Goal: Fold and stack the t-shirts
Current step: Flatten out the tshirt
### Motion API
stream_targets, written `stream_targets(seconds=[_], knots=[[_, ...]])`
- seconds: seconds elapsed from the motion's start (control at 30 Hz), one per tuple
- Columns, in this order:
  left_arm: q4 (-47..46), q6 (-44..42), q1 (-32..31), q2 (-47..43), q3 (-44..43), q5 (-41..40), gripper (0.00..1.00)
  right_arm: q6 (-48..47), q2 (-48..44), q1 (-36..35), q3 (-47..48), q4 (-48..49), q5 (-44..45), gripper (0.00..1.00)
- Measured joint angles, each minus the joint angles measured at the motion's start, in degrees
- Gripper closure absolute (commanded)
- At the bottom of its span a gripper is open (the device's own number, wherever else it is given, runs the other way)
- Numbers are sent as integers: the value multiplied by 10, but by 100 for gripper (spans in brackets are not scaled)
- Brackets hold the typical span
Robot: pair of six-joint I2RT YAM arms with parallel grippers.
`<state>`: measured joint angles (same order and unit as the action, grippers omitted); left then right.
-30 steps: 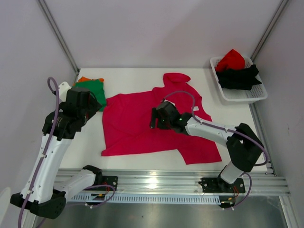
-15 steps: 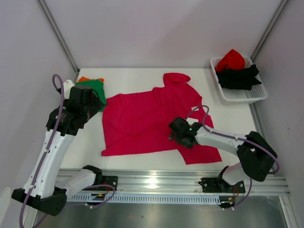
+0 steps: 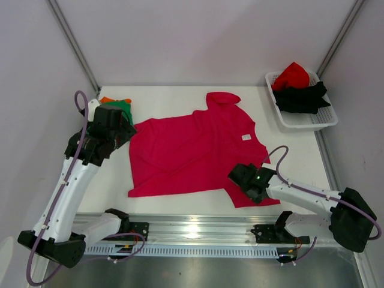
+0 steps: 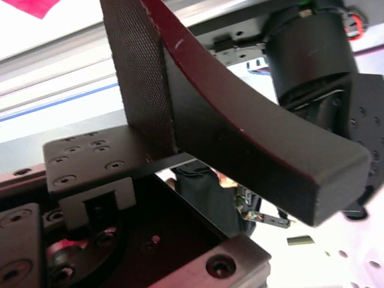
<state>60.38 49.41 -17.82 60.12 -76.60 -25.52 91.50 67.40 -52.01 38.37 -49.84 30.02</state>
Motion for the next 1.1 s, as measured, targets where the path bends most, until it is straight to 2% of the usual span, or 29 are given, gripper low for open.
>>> stream_targets(seconds=[0.27, 0.57, 1.1], knots=[[-7, -3, 0, 1, 0, 7, 29, -33, 30, 0, -4, 37, 47, 20], [-12, -4, 0, 1, 3, 7, 29, -99, 80, -6, 54, 50, 112, 20], [-11, -6, 0, 1, 4, 7, 29, -57, 76, 70, -21, 62, 34, 19]])
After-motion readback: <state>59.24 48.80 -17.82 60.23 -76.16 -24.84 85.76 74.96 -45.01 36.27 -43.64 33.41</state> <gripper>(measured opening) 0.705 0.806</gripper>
